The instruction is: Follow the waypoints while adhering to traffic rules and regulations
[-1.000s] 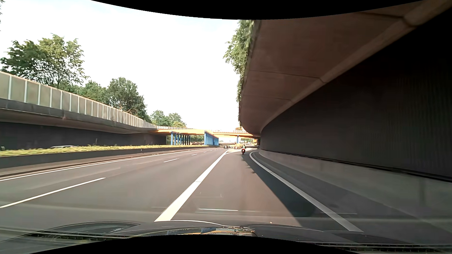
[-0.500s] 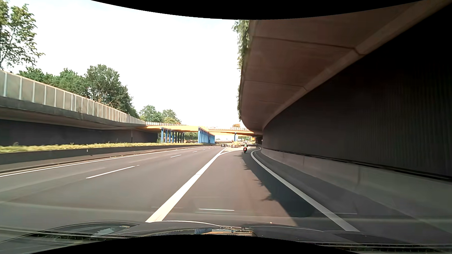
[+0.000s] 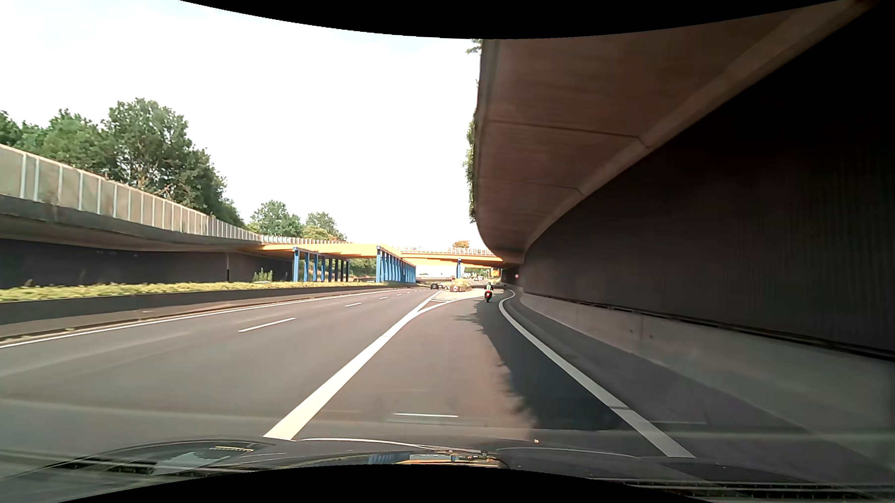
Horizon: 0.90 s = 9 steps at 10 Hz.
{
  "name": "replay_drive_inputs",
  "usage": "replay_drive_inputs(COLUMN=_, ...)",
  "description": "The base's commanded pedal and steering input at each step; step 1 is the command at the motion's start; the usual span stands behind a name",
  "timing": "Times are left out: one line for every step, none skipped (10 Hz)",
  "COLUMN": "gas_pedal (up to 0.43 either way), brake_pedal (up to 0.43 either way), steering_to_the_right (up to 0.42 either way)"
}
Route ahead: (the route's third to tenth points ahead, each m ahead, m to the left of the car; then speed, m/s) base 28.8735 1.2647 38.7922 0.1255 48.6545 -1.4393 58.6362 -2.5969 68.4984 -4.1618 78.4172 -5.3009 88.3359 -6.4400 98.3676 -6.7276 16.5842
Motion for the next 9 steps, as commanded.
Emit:
replay_drive_inputs(gas_pedal=0.0, brake_pedal=0.0, steering_to_the_right=0.011)
replay_drive_inputs(gas_pedal=0.0, brake_pedal=0.0, steering_to_the_right=0.012)
replay_drive_inputs(gas_pedal=0.0, brake_pedal=0.0, steering_to_the_right=0.014)
replay_drive_inputs(gas_pedal=0.169, brake_pedal=0.0, steering_to_the_right=0.015)
replay_drive_inputs(gas_pedal=0.177, brake_pedal=0.0, steering_to_the_right=0.016)
replay_drive_inputs(gas_pedal=0.177, brake_pedal=0.0, steering_to_the_right=0.016)
replay_drive_inputs(gas_pedal=0.169, brake_pedal=0.0, steering_to_the_right=0.017)
replay_drive_inputs(gas_pedal=0.157, brake_pedal=0.0, steering_to_the_right=0.017)
replay_drive_inputs(gas_pedal=0.157, brake_pedal=0.0, steering_to_the_right=0.017)
